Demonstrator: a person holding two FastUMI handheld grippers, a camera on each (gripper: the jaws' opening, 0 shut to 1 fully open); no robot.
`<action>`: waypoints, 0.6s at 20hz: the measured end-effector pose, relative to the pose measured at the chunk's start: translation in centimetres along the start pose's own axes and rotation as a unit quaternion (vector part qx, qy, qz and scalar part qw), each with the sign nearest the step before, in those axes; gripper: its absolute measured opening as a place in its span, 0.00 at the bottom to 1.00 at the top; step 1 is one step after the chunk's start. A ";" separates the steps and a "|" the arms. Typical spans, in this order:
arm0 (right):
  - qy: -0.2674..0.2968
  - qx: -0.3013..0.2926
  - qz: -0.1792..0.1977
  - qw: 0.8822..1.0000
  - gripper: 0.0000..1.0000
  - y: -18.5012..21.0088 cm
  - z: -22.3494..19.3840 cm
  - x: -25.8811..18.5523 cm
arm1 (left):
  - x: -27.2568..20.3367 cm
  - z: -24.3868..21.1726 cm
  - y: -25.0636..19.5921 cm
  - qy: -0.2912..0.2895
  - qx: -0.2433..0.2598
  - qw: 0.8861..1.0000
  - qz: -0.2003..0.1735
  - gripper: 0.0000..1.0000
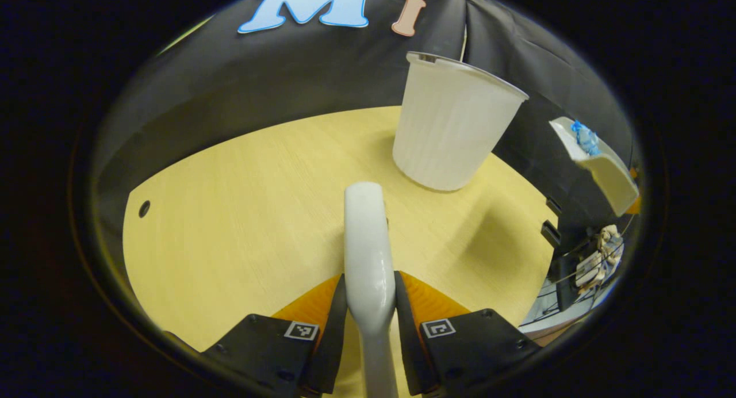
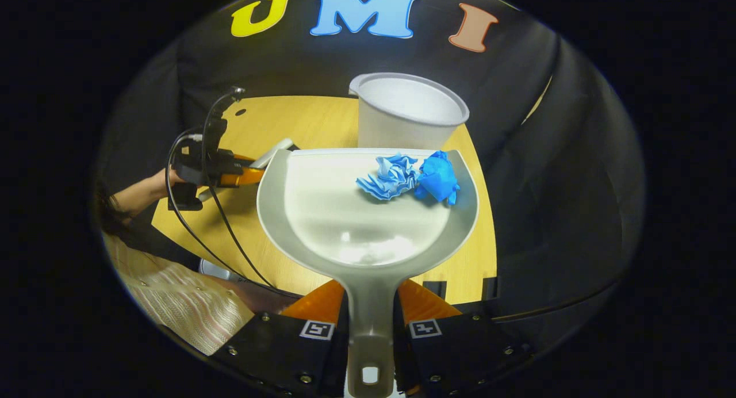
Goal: Pick up the small broom and dustpan from the desktop, sweep the trash into the dustpan with the broom, and then empty the trash into the garbage bin.
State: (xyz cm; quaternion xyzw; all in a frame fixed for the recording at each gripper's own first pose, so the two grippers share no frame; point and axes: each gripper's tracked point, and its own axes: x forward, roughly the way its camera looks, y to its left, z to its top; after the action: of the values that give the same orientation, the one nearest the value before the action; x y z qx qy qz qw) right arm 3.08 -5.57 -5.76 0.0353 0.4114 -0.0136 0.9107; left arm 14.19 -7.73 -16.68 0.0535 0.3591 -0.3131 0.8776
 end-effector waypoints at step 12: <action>0.026 0.120 0.154 0.981 0.33 1.4 14.5 -0.8 | -4.6 -3.2 2.4 -0.006 -0.046 0.999 0.025 0.48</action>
State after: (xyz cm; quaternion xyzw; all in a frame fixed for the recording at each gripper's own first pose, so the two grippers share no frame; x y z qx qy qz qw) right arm 13.48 -5.24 4.47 0.2071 0.4198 0.0783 0.8802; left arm 11.19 -2.47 -16.31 0.0197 0.3663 -0.2741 0.8890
